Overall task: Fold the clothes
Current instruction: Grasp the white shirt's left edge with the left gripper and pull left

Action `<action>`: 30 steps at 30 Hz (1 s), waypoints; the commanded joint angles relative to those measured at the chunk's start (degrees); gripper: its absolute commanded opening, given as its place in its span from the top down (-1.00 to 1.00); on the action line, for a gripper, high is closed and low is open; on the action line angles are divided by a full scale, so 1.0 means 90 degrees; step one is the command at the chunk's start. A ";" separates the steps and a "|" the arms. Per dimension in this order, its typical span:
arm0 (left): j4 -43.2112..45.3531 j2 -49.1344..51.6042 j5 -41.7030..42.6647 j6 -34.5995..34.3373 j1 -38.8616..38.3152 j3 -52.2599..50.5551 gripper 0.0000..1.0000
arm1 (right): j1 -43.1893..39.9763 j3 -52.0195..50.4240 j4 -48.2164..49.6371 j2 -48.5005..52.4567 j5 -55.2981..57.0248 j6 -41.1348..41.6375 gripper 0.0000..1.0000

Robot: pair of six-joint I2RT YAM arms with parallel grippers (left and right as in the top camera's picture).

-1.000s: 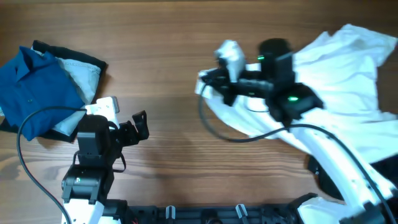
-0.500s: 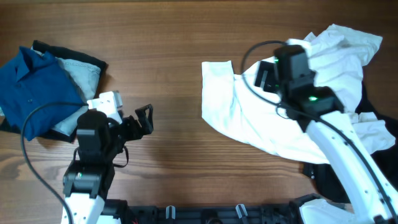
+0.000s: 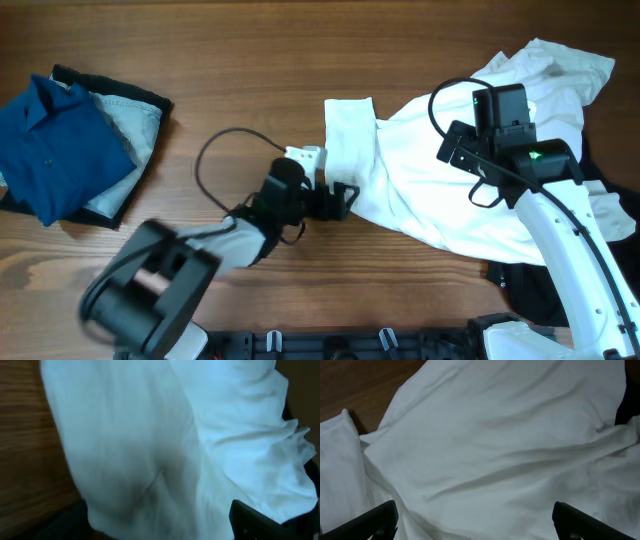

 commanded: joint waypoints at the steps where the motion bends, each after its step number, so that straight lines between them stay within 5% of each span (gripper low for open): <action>1: 0.0243 0.0911 0.0029 -0.0022 -0.0240 0.0277 -0.66 | -0.0010 0.0024 0.0012 -0.0049 -0.0148 0.0083 -0.99; 3: 0.0248 0.1076 0.0027 -0.0017 -0.0257 0.0432 -0.12 | -0.0010 0.0024 0.0012 -0.0049 -0.0175 0.0083 -0.99; 5: 0.0386 0.1049 0.0007 -0.0019 -0.0223 0.0566 0.92 | -0.0010 0.0024 0.0015 -0.0049 -0.0175 0.0083 -0.99; 12: 0.0051 -0.0248 -0.0022 0.0002 0.0772 0.0636 0.92 | -0.0010 0.0024 0.0022 -0.0049 -0.0153 0.0078 -0.99; 19: -0.0981 -0.1729 -0.1003 -0.0066 0.3869 0.0636 0.92 | -0.0041 0.0024 0.0085 -0.0046 -0.0124 0.0070 -1.00; 20: -0.1229 -0.1698 -0.0753 -0.0146 0.4167 0.0636 0.80 | -0.0039 0.0024 0.0083 -0.0046 -0.0126 0.0066 -1.00; 22: -0.1926 -0.1688 -0.0129 -0.0185 0.4476 0.0634 -1.00 | -0.0039 0.0024 0.0083 -0.0044 -0.0126 0.0002 -1.00; 27: -0.3395 -0.1688 0.0855 -0.0199 0.4141 0.0634 -1.00 | -0.0041 0.0024 0.0066 -0.0010 -0.0124 -0.0121 -0.99; 30: -0.3961 -0.1685 0.1003 -0.0508 0.3140 0.0619 -1.00 | -0.0039 0.0024 0.0066 -0.0010 -0.0126 -0.0114 -1.00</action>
